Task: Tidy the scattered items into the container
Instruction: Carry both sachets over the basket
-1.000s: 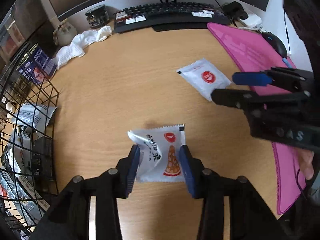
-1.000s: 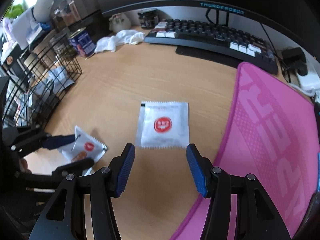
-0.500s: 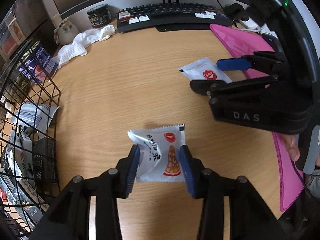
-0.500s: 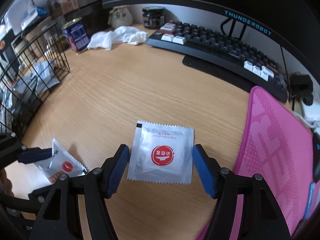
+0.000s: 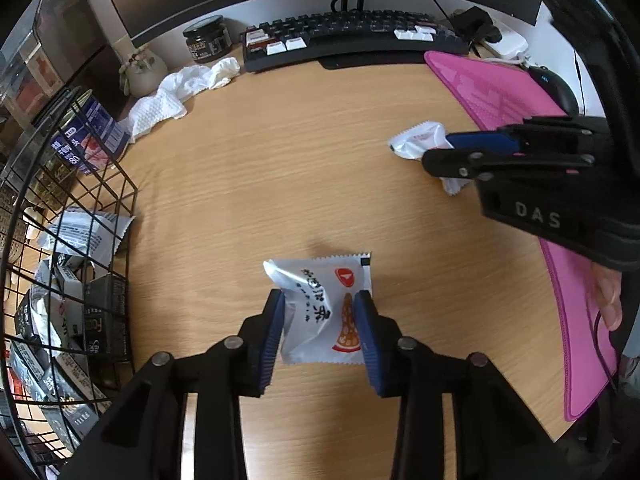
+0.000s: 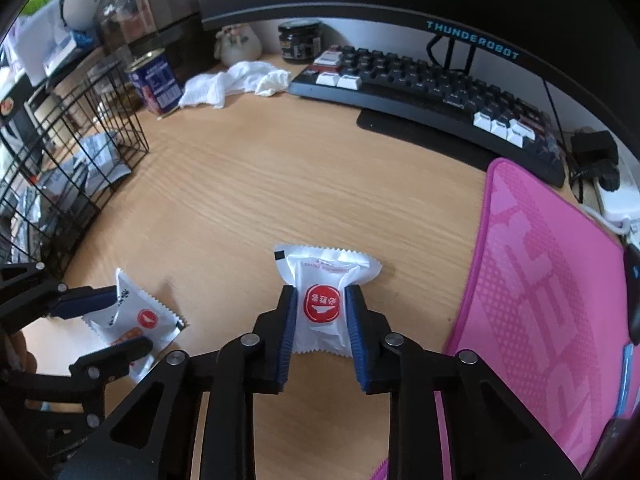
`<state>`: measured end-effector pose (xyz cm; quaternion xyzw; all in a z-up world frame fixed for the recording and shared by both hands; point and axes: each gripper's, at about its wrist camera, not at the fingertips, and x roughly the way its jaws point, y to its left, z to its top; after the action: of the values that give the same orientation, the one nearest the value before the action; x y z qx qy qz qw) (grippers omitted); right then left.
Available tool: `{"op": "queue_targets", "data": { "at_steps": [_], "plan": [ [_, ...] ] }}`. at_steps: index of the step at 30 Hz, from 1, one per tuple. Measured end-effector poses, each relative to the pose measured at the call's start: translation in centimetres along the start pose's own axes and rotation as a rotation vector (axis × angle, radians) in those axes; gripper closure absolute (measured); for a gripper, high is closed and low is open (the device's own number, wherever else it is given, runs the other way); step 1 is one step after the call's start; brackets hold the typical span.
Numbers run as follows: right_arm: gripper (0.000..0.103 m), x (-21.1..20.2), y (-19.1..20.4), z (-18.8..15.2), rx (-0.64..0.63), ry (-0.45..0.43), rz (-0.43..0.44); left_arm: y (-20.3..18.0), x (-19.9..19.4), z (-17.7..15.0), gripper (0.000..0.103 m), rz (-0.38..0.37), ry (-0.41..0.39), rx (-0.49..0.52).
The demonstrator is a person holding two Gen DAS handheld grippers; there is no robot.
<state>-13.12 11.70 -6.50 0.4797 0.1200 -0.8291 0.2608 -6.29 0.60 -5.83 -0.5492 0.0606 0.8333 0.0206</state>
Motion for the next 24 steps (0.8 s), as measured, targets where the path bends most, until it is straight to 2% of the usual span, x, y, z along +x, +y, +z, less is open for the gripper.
{"op": "queue_targets", "data": {
  "at_steps": [4, 12, 24],
  "plan": [
    [0.084, -1.1, 0.1, -0.2, 0.002, -0.014, 0.012, 0.0, -0.7, -0.1, 0.068, 0.006, -0.010, 0.005],
    [0.085, -4.0, 0.7, -0.1, -0.006, -0.066, 0.017, 0.5, -2.3, -0.1, 0.074, 0.012, -0.038, -0.002],
    [0.085, -4.0, 1.0, -1.4, 0.005, -0.052, 0.060, 0.1, -0.5, -0.1, 0.068, 0.017, -0.007, 0.011]
  ]
}}
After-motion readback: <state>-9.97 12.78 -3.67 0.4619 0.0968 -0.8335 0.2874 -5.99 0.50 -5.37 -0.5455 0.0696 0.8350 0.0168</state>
